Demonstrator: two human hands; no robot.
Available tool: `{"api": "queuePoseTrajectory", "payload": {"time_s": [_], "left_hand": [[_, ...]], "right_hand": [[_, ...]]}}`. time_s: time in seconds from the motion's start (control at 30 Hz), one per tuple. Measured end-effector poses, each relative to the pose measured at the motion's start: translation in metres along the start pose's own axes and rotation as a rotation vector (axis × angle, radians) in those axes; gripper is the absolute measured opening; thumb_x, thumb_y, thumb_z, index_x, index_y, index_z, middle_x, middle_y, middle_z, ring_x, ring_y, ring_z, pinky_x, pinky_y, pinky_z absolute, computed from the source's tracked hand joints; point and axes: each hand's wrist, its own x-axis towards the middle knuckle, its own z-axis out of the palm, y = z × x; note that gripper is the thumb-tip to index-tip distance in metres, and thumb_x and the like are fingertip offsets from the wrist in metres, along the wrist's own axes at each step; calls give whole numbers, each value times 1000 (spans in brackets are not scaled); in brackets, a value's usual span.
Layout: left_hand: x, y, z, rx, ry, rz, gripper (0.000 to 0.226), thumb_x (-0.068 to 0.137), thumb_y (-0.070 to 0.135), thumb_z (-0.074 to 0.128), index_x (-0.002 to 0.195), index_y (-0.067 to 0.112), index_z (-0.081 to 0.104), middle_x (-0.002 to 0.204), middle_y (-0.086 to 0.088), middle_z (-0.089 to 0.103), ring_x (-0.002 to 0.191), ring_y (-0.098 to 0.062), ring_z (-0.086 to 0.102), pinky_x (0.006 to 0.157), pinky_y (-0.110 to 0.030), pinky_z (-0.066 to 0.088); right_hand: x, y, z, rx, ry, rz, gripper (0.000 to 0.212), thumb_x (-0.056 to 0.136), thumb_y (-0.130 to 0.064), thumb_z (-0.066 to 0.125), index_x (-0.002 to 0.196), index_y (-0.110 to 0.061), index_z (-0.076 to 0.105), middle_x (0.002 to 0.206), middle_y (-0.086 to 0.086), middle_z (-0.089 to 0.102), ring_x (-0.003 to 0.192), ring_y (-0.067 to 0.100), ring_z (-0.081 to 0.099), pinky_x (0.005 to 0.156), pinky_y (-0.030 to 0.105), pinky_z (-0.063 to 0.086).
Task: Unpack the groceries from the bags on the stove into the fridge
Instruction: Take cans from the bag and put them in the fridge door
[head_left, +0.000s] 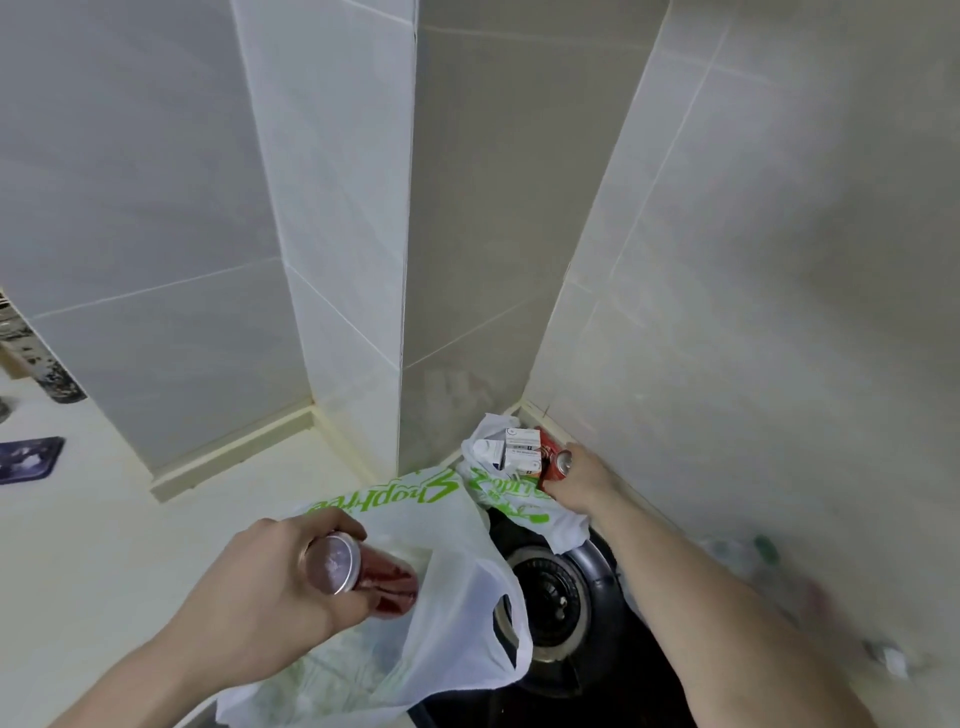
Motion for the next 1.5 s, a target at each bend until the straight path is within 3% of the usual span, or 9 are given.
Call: {"api": "queuePoseTrajectory", "payload": {"time_s": [0.23,0.57,0.67,0.83,0.93,1.03,1.23,1.37,1.5], "left_hand": [[-1,13,-3,-296,-119,44,32,63,21,81,90,28,66,88,18,79,87,-10,76,85,-40,59],[1,19,2,-299,-125,202,35,58,26,80,92,19,72,83,4,76,80,-26,68,75,-43,59],[-2,30,9,-282,-195,253,35,58,25,82,91,21,72,82,3,76,80,-26,69,79,-47,59],[-8,53,27,-191,-335,374,27,66,33,87,90,24,78,89,10,78,86,-12,74,83,-40,58],[-13,64,42,-178,-276,391,24,72,40,87,92,31,75,87,17,75,79,-1,69,76,-33,55],[-16,74,64,-252,-271,344,24,76,47,85,91,33,73,84,16,74,77,-6,68,76,-36,55],[-36,86,112,-690,-664,45,68,68,44,87,107,-2,56,103,-16,76,85,-33,77,83,-39,63],[-65,98,148,-948,-948,-228,63,78,15,83,128,-9,54,121,-29,70,103,-50,71,81,-45,64],[-109,105,176,-837,-1120,-148,79,61,7,87,130,-6,50,122,-30,69,109,-45,70,89,-48,62]], "right_hand": [[-10,12,13,-50,83,-16,50,86,-33,79,123,-19,49,115,6,70,95,27,66,68,33,47],[-184,8,-32,425,512,-92,51,80,-45,84,122,-39,56,104,-20,73,95,7,70,77,37,59],[-253,13,-34,576,505,-51,52,78,-39,88,121,-42,60,94,-25,74,83,-6,71,74,23,54],[-341,29,-20,580,495,70,49,78,-36,87,111,-59,59,69,-9,71,61,7,63,64,18,50],[-380,44,-7,612,511,143,54,77,-35,88,112,-62,56,67,-5,70,60,6,64,66,12,49],[-414,59,5,661,551,221,58,76,-32,90,121,-52,59,83,-22,74,73,-4,69,75,12,49],[-475,84,17,691,687,345,60,73,-31,93,123,-46,63,98,-33,72,85,-7,69,79,12,52],[-516,97,16,687,747,394,57,72,-26,93,117,-46,65,92,-32,72,77,-6,69,73,5,47],[-566,115,22,683,792,433,58,69,-30,94,116,-48,65,86,-25,74,70,1,69,70,11,51]]}}
